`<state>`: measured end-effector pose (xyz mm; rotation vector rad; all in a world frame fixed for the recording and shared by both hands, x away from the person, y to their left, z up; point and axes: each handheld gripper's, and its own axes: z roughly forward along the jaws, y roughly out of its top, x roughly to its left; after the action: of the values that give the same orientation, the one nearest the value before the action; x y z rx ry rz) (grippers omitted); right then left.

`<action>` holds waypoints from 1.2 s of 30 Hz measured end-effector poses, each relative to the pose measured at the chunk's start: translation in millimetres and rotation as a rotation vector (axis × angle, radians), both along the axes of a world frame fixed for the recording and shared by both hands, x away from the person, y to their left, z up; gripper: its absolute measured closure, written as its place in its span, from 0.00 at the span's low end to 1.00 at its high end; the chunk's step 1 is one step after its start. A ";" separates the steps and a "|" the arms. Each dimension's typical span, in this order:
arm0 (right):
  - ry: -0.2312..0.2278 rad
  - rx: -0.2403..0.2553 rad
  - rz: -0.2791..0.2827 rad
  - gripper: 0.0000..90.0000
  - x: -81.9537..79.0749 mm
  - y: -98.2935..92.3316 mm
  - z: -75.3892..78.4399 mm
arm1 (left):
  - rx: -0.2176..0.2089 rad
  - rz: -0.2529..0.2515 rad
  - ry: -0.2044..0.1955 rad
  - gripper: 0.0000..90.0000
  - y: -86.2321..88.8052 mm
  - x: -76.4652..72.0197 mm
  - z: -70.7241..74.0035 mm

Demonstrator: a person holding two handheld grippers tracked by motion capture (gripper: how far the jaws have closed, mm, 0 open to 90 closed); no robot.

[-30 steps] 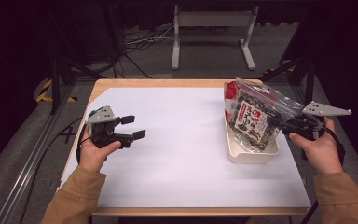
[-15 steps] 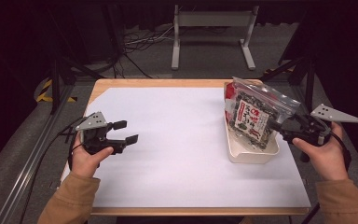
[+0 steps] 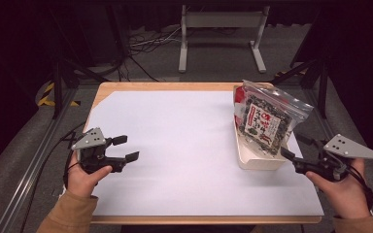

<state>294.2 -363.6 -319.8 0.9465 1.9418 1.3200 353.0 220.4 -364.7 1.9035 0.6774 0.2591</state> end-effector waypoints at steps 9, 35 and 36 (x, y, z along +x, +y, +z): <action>0.002 0.036 0.080 0.31 -9.9 24.4 -16.1 | 0.012 -0.019 0.002 0.26 2.0 -12.7 -10.6; 0.093 0.053 0.255 0.29 12.2 100.4 -72.6 | 0.018 -0.025 -0.035 0.26 7.4 -32.4 -34.8; 0.094 0.053 0.258 0.29 12.1 102.2 -74.0 | 0.018 -0.025 -0.035 0.26 7.4 -32.4 -34.8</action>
<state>306.3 -261.5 -393.7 0.8162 2.1685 1.5003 320.7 227.8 -399.4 1.9187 0.6295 0.2823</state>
